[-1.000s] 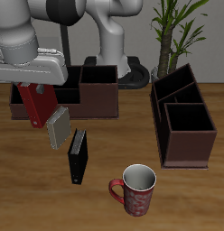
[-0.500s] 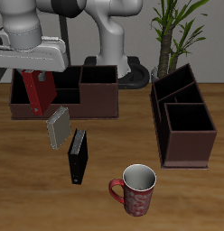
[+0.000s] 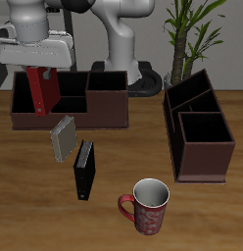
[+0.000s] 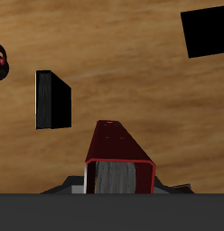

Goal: Place the red book into the back desk caddy's left compartment and place the black book into the back desk caddy's left compartment and place the yellow book into the left desk caddy's right compartment

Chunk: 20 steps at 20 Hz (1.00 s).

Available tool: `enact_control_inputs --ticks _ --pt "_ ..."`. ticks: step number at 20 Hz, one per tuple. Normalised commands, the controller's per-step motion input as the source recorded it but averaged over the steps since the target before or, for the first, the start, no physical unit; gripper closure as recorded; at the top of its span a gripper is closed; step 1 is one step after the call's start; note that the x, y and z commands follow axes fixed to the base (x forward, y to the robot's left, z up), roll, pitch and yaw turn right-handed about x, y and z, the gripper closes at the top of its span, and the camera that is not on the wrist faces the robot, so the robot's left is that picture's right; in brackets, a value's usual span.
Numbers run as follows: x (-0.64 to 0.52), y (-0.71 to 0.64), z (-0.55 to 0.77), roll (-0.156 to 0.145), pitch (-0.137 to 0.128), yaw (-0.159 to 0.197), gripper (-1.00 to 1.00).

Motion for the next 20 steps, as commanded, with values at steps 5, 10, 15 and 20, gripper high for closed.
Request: enact_control_inputs --ticks 5,10,15,20 --pt "-0.31 -0.06 -0.05 0.001 0.006 0.025 1.0" --pt "-0.36 -0.2 -0.11 -0.057 0.021 0.026 1.0" --pt "-0.05 0.0 -0.03 -0.008 -0.003 0.018 1.0" --pt "-0.47 -0.09 -0.1 -0.007 0.024 0.044 1.0"
